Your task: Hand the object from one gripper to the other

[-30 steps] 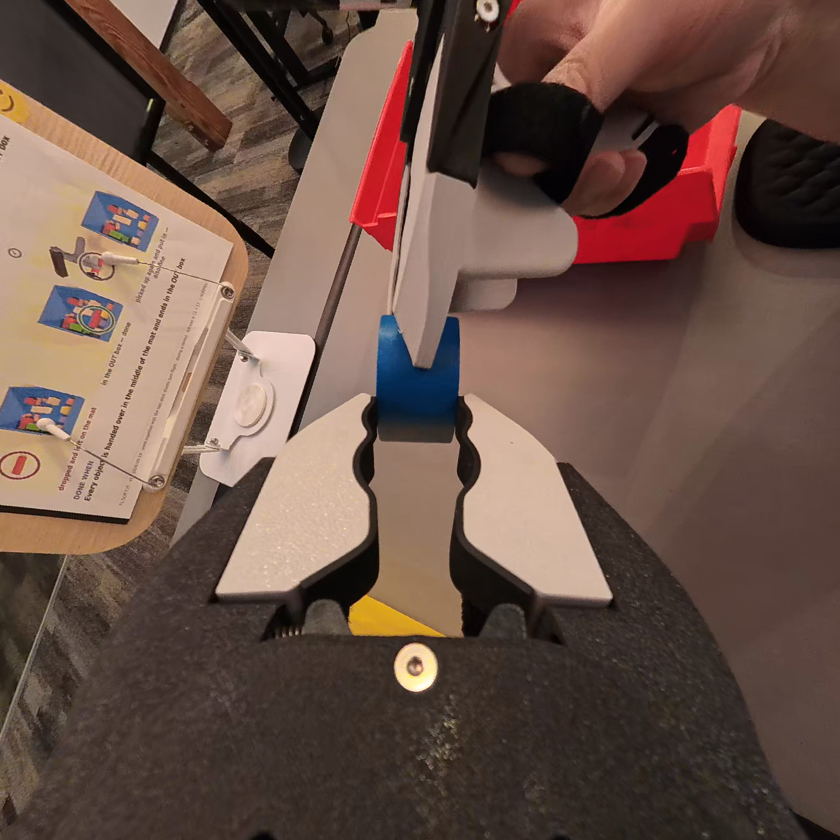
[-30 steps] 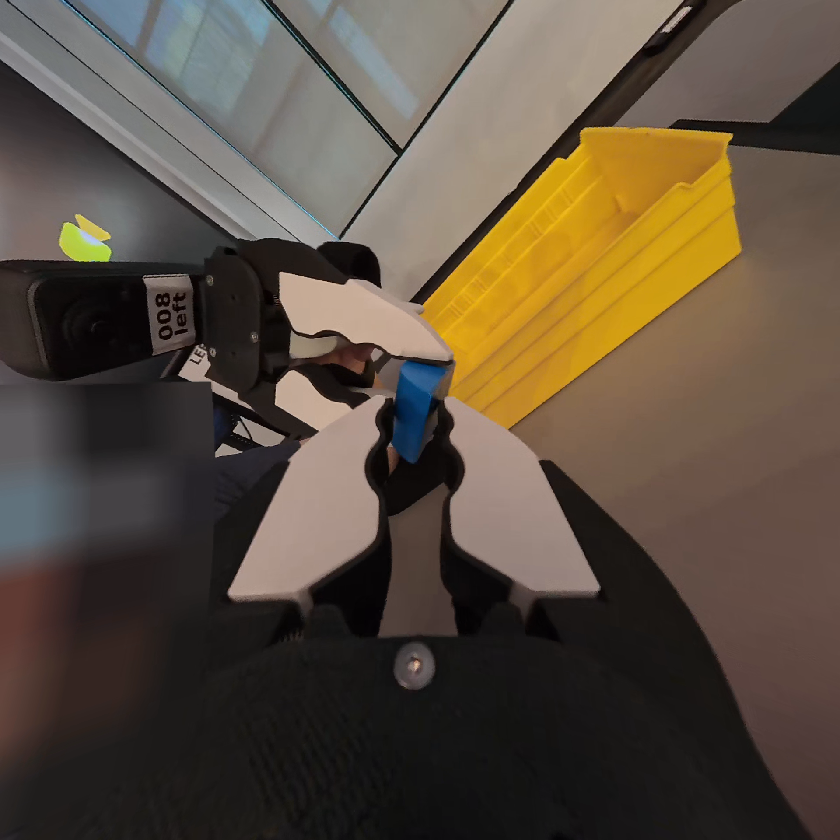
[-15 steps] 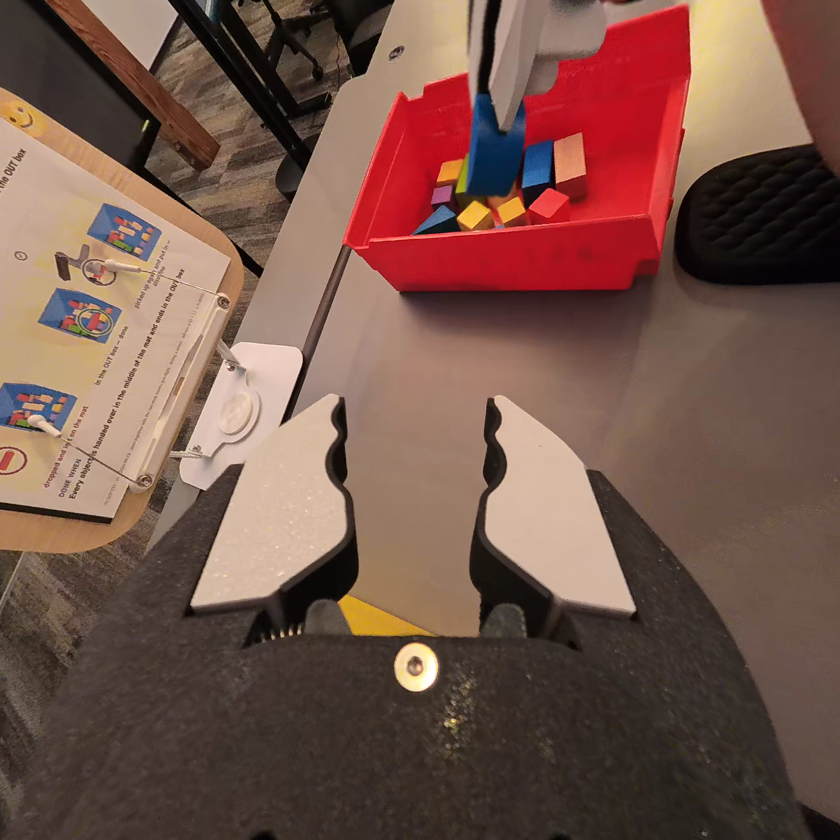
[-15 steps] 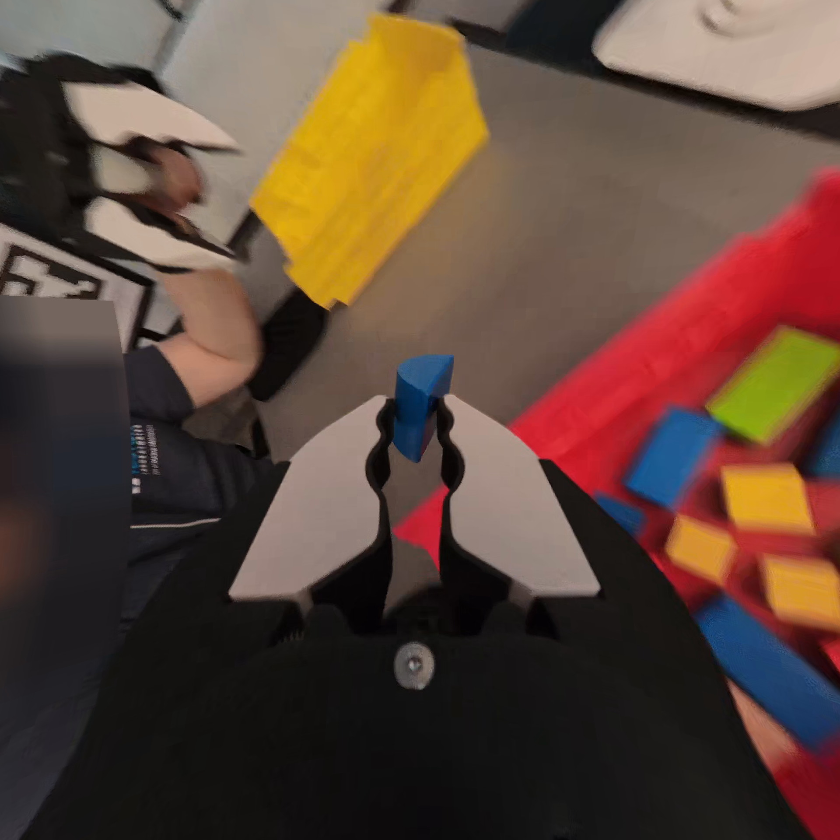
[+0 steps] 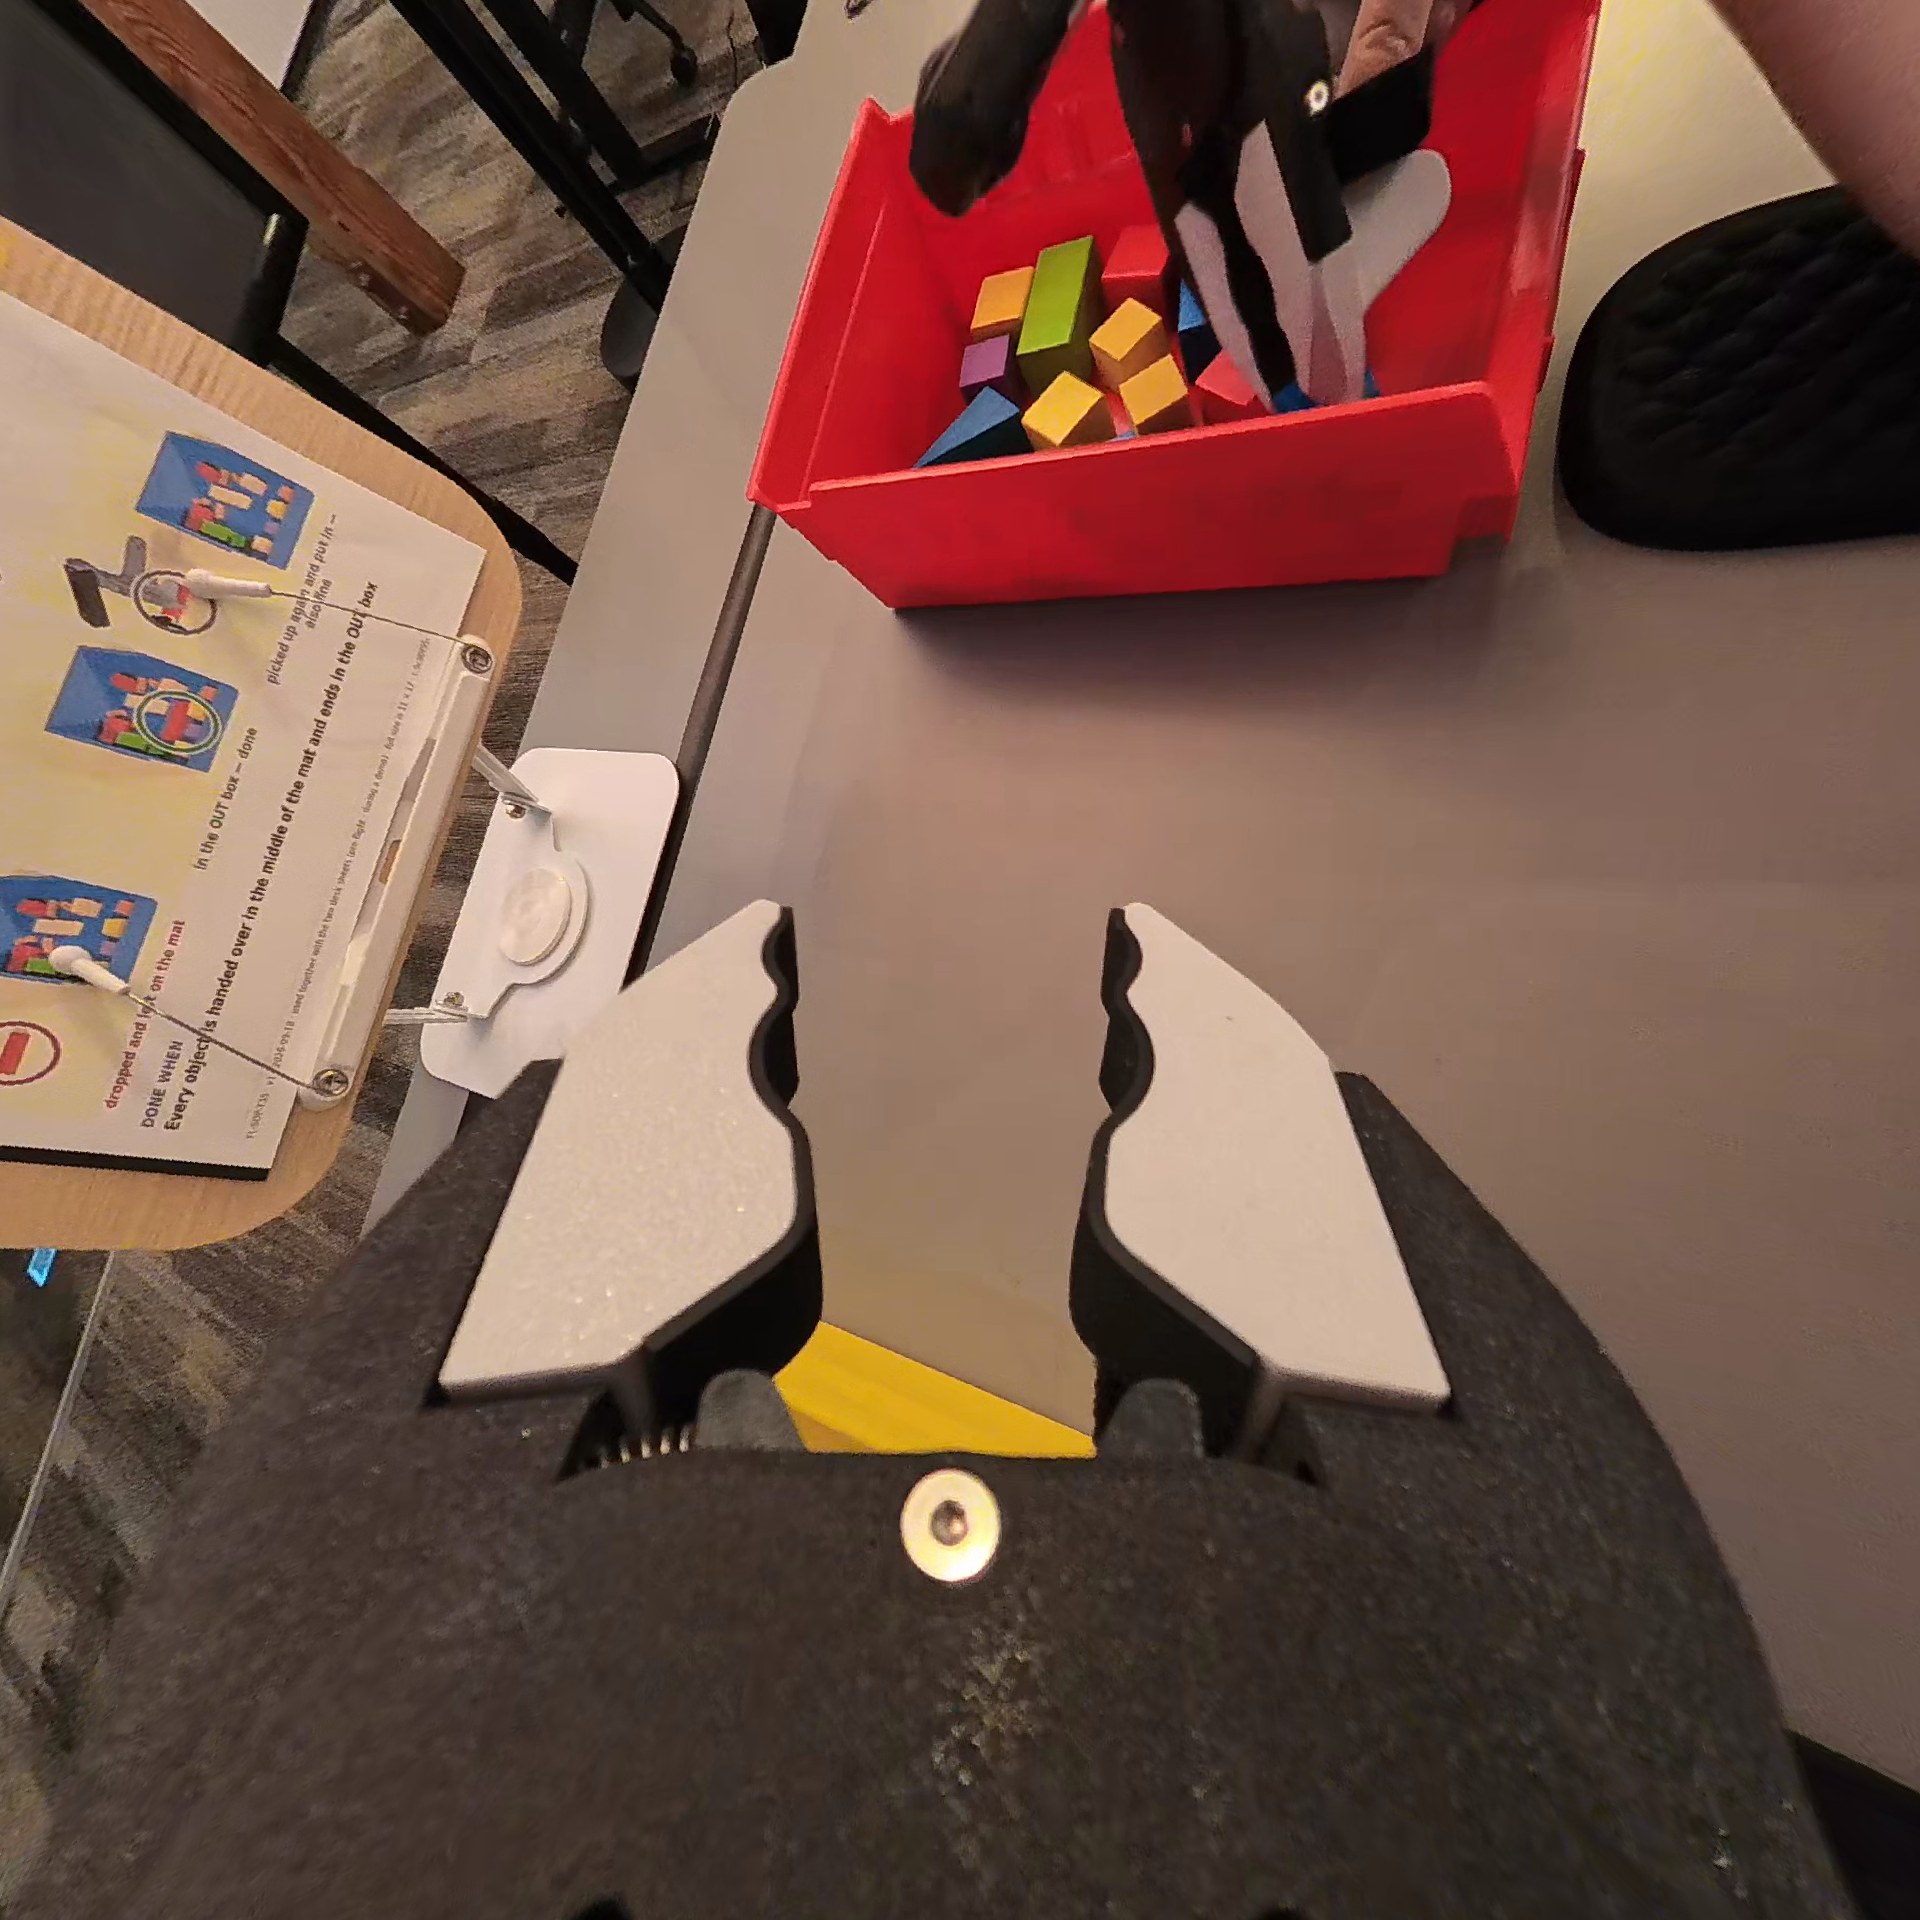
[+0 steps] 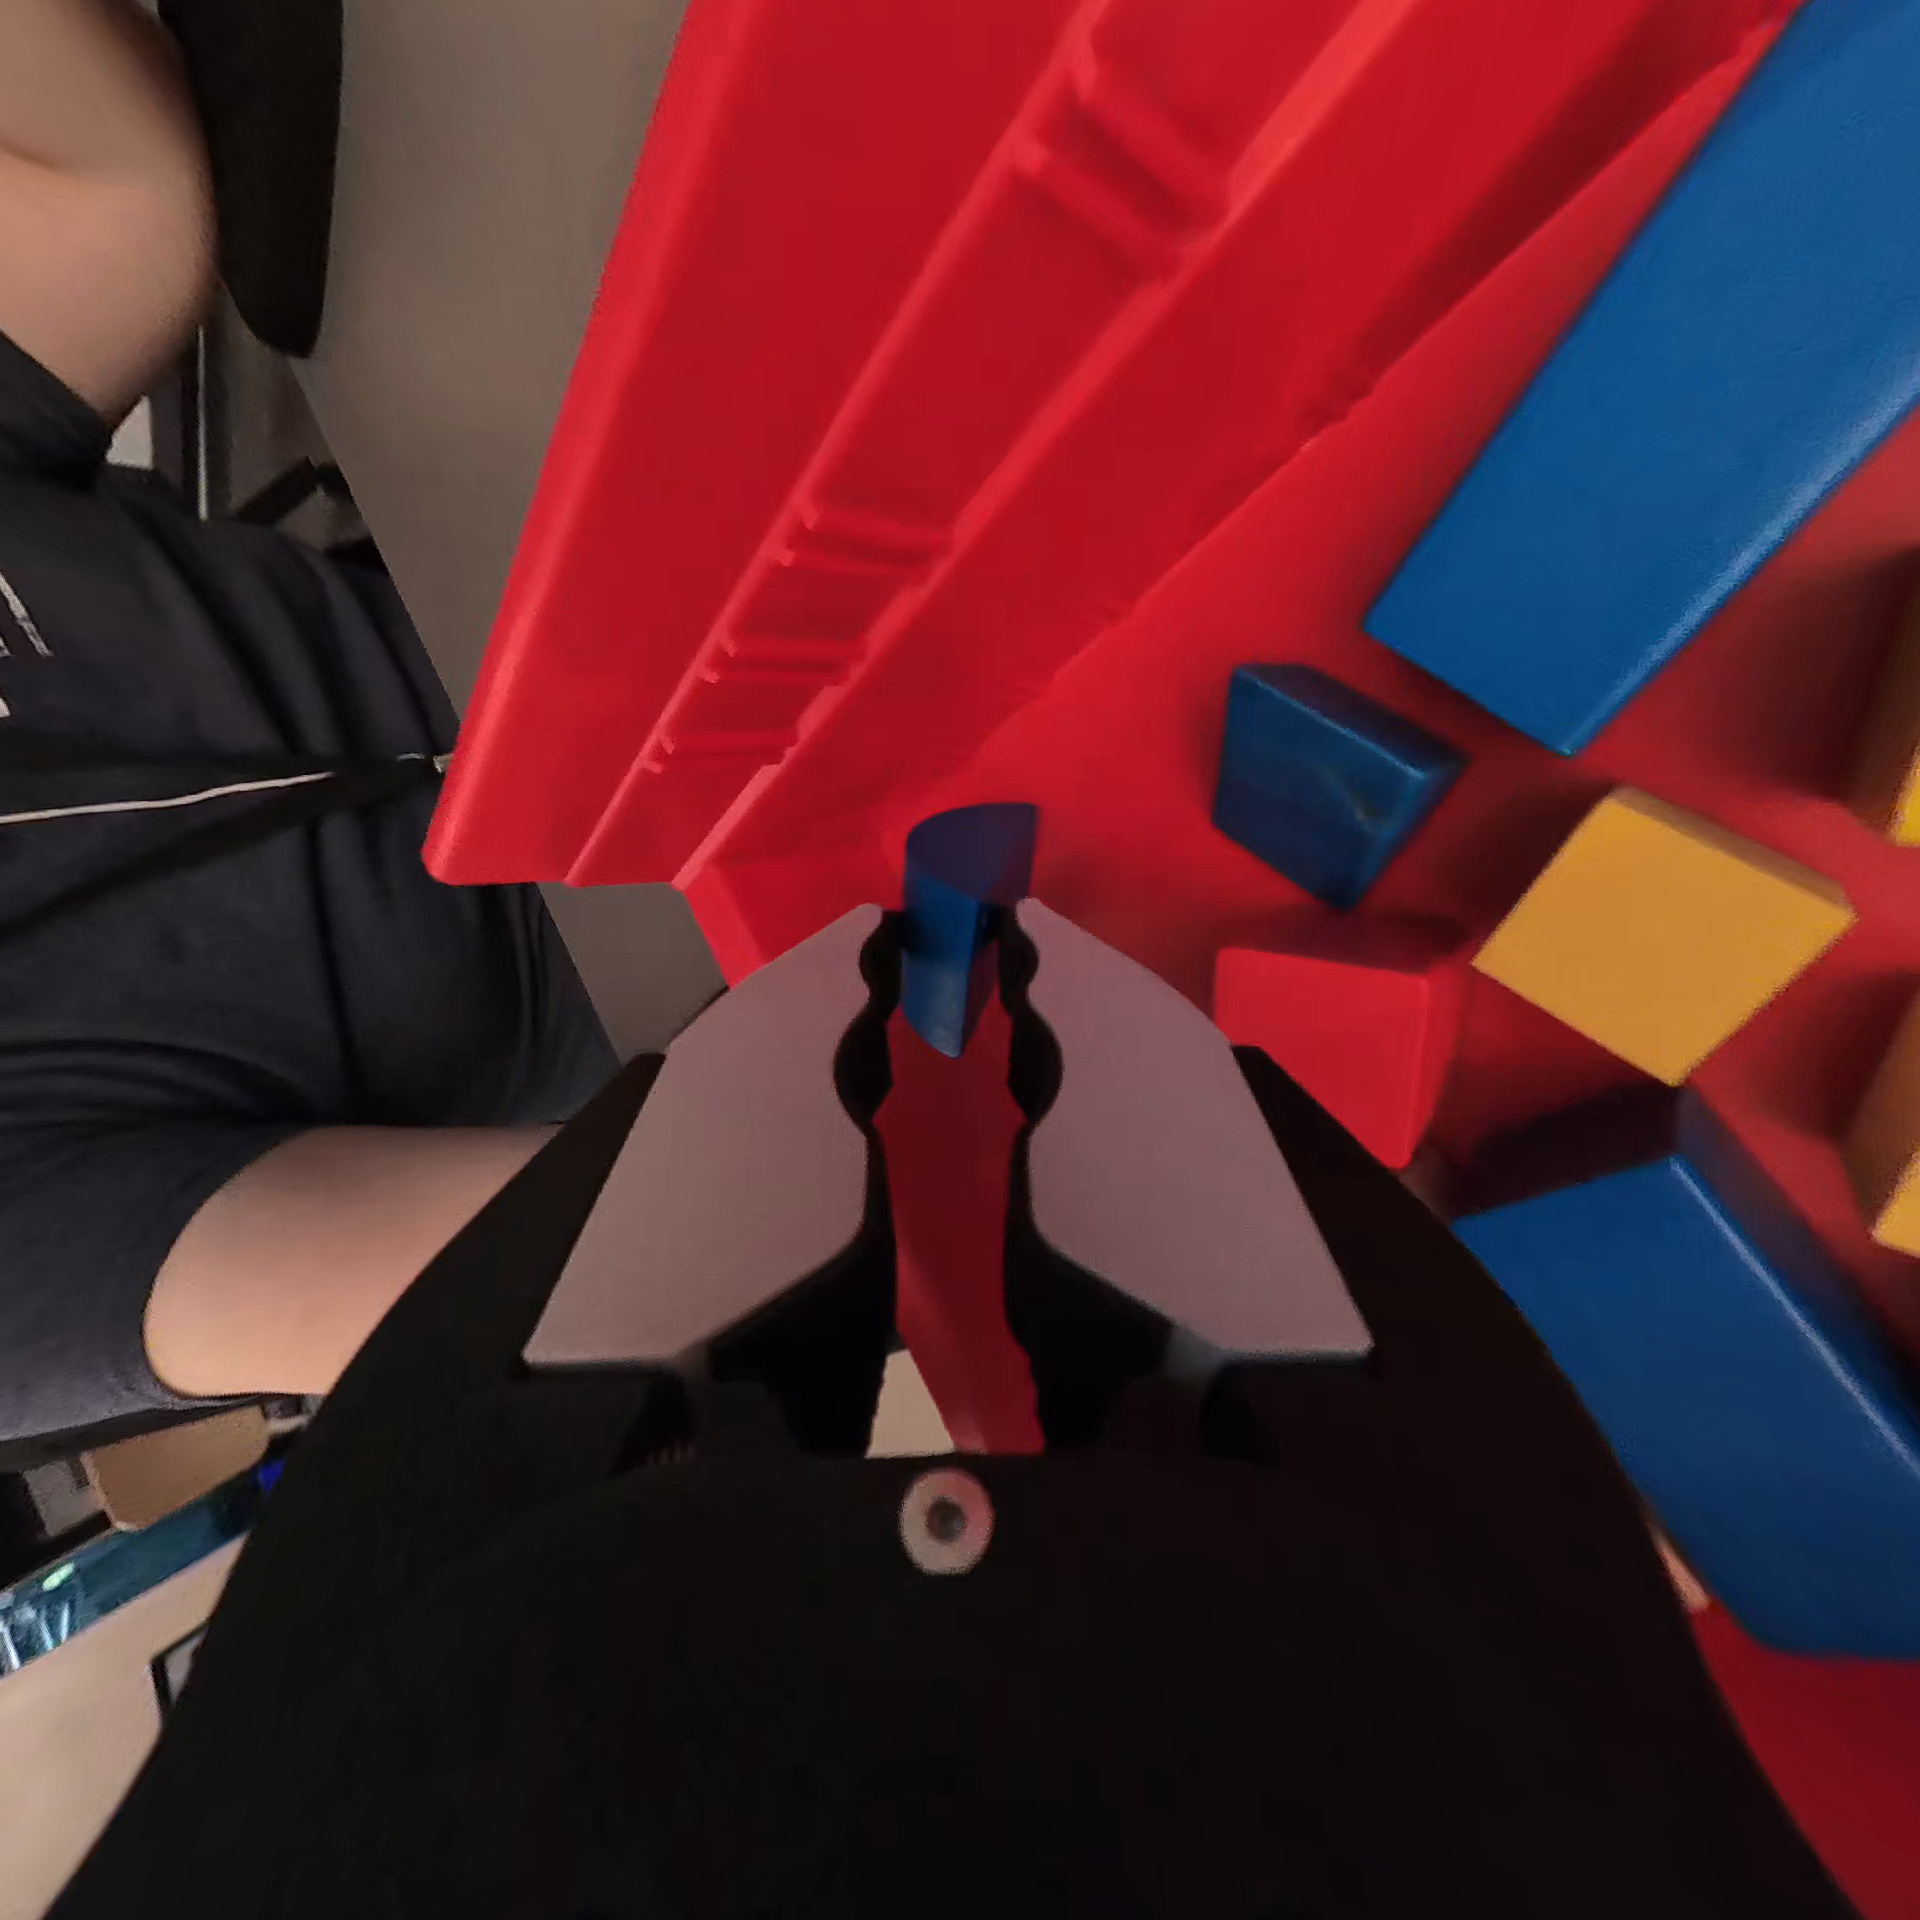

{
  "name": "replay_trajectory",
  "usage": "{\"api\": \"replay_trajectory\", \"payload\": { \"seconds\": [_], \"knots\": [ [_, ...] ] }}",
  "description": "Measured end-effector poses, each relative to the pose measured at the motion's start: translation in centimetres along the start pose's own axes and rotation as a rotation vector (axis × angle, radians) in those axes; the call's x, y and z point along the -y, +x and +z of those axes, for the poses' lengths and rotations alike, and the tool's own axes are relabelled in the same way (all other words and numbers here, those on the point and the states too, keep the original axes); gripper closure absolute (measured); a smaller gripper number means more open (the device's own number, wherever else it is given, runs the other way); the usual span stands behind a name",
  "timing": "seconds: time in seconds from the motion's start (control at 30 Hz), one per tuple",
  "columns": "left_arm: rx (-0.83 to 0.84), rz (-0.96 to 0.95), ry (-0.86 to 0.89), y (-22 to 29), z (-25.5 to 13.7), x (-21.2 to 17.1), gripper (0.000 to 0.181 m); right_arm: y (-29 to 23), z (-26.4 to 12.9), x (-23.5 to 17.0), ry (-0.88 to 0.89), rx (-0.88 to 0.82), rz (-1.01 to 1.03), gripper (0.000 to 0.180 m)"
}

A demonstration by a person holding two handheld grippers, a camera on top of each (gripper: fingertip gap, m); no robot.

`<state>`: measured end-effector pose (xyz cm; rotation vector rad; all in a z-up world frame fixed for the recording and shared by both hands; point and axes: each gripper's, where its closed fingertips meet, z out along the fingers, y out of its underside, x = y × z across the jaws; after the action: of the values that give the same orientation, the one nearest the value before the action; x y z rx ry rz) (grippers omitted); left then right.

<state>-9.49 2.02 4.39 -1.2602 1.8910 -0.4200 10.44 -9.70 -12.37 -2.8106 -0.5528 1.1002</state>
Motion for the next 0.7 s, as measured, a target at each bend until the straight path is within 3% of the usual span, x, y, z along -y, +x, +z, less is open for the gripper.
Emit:
{"api": "replay_trajectory", "payload": {
  "seconds": [0.7],
  "knots": [
    [-0.011,0.032,-0.036,0.66,0.19,-0.38,0.126,0.72,0.69,0.47,-0.002,0.050,0.035,0.160]
  ]
}}
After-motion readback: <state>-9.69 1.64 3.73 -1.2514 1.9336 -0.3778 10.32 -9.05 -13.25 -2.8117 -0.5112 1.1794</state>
